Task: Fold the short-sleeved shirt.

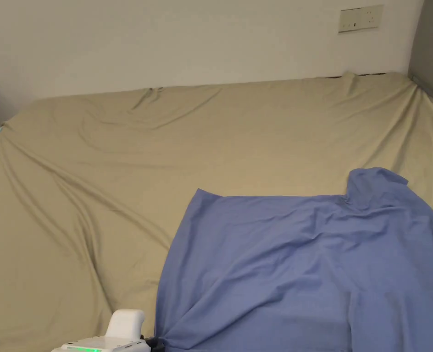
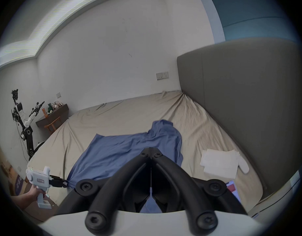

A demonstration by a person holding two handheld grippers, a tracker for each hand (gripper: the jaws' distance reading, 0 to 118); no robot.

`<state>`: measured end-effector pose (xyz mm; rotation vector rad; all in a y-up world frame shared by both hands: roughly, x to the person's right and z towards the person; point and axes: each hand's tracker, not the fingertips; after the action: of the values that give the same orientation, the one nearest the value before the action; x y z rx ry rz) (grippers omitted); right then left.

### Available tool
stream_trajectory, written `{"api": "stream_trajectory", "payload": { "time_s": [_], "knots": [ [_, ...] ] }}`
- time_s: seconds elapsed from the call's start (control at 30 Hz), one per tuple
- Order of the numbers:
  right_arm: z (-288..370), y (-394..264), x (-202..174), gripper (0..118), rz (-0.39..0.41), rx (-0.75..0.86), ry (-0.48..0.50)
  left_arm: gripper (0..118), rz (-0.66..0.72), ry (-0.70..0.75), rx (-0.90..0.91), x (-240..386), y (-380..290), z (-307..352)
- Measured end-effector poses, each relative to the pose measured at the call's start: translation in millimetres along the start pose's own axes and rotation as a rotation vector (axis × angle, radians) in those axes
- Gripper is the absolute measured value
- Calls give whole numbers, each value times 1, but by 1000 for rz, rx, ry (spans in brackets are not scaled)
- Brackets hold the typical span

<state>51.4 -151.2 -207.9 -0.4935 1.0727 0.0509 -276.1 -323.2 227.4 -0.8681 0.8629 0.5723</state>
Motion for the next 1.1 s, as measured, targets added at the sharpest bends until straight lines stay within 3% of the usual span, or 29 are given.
{"api": "stream_trajectory", "payload": {
  "time_s": [0.1, 0.2, 0.23, 0.3, 0.33, 0.4, 0.5, 0.6, 0.63, 0.73, 0.83, 0.9, 1.0, 1.1],
  "knots": [
    [-2, -14, 12, 3, -71, -46, -6, 17, -21, 39, 67, -1, 4, 17],
    [-19, -36, 27, 3, -4, -112, -52, 17, 30, -13, 133, 1, 11, 37],
    [-30, -46, 34, 22, 19, -160, -31, 17, 76, -54, 144, 4, 11, 41],
    [-48, -67, 47, 104, 49, -251, -57, 17, 94, -76, 164, 5, 16, 48],
    [-60, -81, 55, 118, 59, -302, -50, 17, 82, -62, 188, 6, 18, 52],
    [-73, -101, 61, 118, 88, -343, 16, 17, 54, -54, 200, 10, 21, 52],
    [-88, -137, 57, 110, 109, -532, -11, 17, 46, -43, 201, 19, 24, 52],
    [-79, -163, 42, 64, 146, -481, 58, 17, 27, -40, 198, 24, 21, 50],
    [-80, -168, 37, 58, 169, -486, 65, 17, 23, -39, 192, 24, 21, 50],
    [-89, -178, 34, 55, 170, -488, 48, 17, 38, -40, 179, 20, 18, 46],
    [-87, -177, 31, 19, 127, -450, -13, 17, 79, -49, 175, 14, 14, 46],
    [-76, -170, 34, 19, 66, -410, 16, 17, 99, -50, 184, 11, 11, 47],
    [-73, -159, 29, 18, 127, -377, 2, 17, 133, -62, 183, 6, 12, 47],
    [-81, -137, 26, 18, 122, -352, 11, 17, 146, -57, 188, 8, 26, 39]
  ]
}}
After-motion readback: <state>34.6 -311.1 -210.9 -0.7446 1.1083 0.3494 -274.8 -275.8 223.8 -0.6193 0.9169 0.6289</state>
